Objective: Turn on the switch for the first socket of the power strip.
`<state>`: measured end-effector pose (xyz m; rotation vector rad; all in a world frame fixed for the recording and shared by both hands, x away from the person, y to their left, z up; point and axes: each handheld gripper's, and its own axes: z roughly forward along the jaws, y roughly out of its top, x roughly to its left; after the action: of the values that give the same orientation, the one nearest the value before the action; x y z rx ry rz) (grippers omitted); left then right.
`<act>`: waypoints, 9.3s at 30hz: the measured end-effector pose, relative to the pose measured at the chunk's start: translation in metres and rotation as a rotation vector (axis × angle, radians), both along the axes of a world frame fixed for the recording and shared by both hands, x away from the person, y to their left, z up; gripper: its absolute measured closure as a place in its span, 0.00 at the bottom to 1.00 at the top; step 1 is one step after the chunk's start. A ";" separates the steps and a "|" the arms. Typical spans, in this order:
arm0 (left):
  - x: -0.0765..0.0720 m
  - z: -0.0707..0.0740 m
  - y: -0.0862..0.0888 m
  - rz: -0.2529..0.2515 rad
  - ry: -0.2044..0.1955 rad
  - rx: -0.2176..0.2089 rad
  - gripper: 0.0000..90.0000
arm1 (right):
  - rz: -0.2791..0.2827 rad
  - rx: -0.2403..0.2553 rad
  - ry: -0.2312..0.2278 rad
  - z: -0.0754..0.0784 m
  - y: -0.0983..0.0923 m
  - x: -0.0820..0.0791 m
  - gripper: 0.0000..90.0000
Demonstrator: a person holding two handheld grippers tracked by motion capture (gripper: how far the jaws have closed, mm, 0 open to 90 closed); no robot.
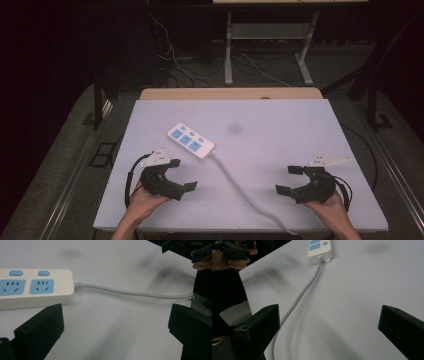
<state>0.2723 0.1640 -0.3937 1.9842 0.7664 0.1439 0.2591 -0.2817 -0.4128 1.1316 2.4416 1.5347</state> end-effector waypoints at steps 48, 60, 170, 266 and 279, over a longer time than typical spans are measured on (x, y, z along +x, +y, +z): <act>0.056 0.039 -0.011 -0.041 0.002 0.072 0.00 | 0.002 -0.004 0.009 -0.001 0.000 0.000 0.04; 0.074 0.048 -0.017 -0.047 0.014 0.105 0.00 | 0.004 -0.007 0.007 -0.001 0.000 0.000 0.04; 0.174 -0.014 -0.051 -0.060 0.158 0.347 1.00 | -0.013 -0.034 0.021 -0.005 -0.003 0.002 0.04; 0.066 0.037 0.005 0.133 0.014 0.064 0.58 | -0.051 -0.012 0.018 -0.006 -0.012 0.005 0.04; 0.039 0.030 0.018 0.176 -0.011 0.015 0.00 | -0.050 -0.017 0.020 -0.006 -0.011 0.005 0.04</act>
<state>0.3115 0.1817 -0.3640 1.9271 0.9353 0.2653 0.2646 -0.2926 -0.4188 1.2016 2.4143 1.4933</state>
